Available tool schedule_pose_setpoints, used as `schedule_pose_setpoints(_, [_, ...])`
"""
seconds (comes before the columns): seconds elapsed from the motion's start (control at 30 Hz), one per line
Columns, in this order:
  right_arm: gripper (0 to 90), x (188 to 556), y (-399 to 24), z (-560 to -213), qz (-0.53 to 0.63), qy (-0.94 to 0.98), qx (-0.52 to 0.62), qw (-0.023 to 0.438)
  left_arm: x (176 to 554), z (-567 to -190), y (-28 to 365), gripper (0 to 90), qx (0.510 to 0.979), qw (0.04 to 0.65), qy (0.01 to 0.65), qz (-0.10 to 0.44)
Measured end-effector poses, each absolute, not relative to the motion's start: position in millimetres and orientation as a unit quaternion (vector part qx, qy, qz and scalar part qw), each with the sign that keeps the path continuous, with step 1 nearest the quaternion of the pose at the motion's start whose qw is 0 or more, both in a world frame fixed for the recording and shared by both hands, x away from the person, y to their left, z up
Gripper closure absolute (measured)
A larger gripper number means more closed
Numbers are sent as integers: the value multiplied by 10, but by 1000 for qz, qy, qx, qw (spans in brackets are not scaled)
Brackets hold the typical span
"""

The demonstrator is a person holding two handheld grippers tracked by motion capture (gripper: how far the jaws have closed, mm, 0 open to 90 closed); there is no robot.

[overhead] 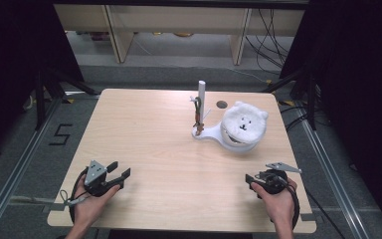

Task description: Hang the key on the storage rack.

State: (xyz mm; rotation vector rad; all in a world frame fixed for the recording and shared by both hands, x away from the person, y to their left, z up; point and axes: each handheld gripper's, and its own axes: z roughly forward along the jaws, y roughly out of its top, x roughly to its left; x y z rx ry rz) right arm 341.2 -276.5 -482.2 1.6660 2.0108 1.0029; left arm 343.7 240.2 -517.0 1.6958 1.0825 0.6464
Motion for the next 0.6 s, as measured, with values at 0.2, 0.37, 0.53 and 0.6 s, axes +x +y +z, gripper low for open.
schedule_pose_setpoints(0.2, [413,3409,-2728,-4839,361,697,597,164,3404,-5218,2384,402,696,493,438,284])
schedule_pose_setpoints(0.37, [411,3423,-2744,-4859,362,704,585,178,3395,-5223,2345,392,702,487,431,292])
schedule_pose_setpoints(0.53, [410,3428,-2744,-4868,369,705,581,171,3402,-5229,2338,392,700,489,431,293])
schedule_pose_setpoints(0.6, [409,3421,-2745,-4856,364,705,584,171,3400,-5225,2347,388,698,486,437,292])
